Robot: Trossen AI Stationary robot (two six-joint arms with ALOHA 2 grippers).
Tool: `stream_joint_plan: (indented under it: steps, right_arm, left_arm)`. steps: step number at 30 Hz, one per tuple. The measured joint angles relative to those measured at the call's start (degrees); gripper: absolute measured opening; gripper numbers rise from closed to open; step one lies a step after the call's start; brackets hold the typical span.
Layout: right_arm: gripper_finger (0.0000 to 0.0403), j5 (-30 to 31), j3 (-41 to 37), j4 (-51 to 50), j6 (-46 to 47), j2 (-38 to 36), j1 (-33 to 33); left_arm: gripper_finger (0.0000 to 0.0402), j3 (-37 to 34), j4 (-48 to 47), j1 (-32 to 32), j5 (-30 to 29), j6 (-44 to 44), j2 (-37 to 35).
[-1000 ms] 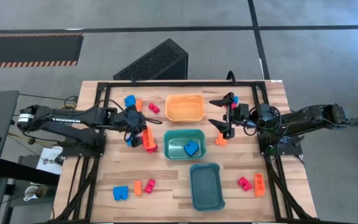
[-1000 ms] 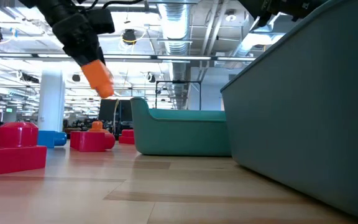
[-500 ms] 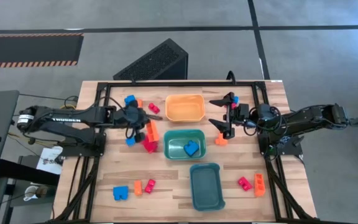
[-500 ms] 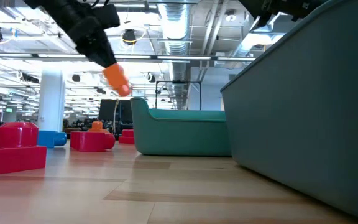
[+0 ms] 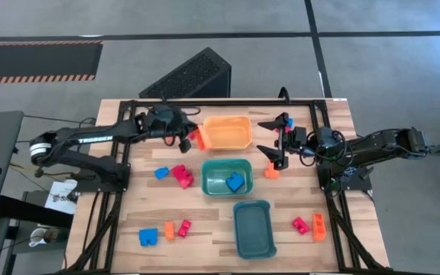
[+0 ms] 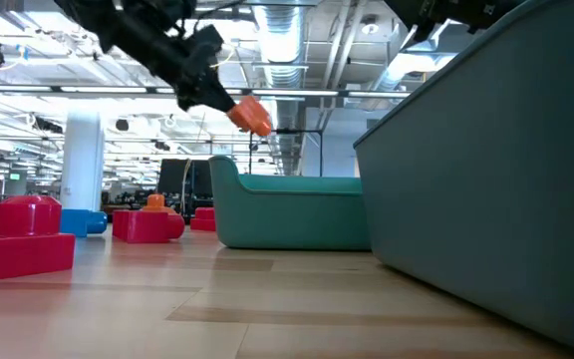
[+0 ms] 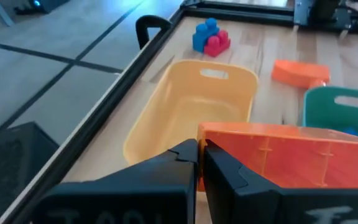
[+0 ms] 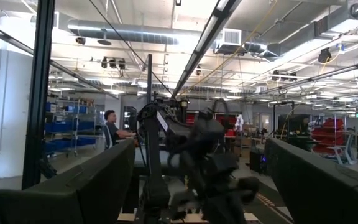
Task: Sort & place blocks by color
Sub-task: Put the orange game piece into the orange bin, then put the red game piece into the blue bin
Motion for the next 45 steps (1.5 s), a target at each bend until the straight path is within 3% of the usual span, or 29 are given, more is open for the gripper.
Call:
stream_joint_plan:
  steps: [9, 15, 19, 26, 31, 36, 45]
  right_arm:
    - [0.0379, -0.02, 0.0, -0.03, 0.02, 0.0, -0.02]
    - [0.0379, -0.04, 0.0, -0.23, 0.02, 0.0, -0.02]
    - [0.0379, -0.04, -0.01, -0.66, 0.02, 0.0, -0.02]
    - [0.0379, -0.07, 0.0, -1.04, 0.04, -0.02, 0.0]
    - [0.0379, -0.15, -0.02, -1.58, 0.04, -0.02, 0.0]
    - [0.0379, -0.15, -0.02, -1.91, 0.06, -0.02, 0.04]
    - [0.0379, -0.13, -0.02, -2.15, 0.09, -0.02, 0.04]
  left_arm:
    - [0.0, 4.06, 6.07, 3.75, 5.06, -0.9, 14.18]
    - [0.0007, 9.99, 5.23, 3.94, 5.47, -1.4, 19.41]
    - [0.0043, 12.14, 4.33, 3.98, 4.98, -1.11, 20.29]
    - [0.0142, 12.46, 1.85, 3.99, 1.74, 0.37, 19.49]
    - [0.019, 12.39, -4.09, 3.99, -1.07, 1.91, 14.47]
    - [0.02, 9.93, -5.97, 3.76, -1.02, 2.06, 5.13]
    - [0.0184, -7.09, 5.51, 1.87, -0.63, -5.0, -15.59]
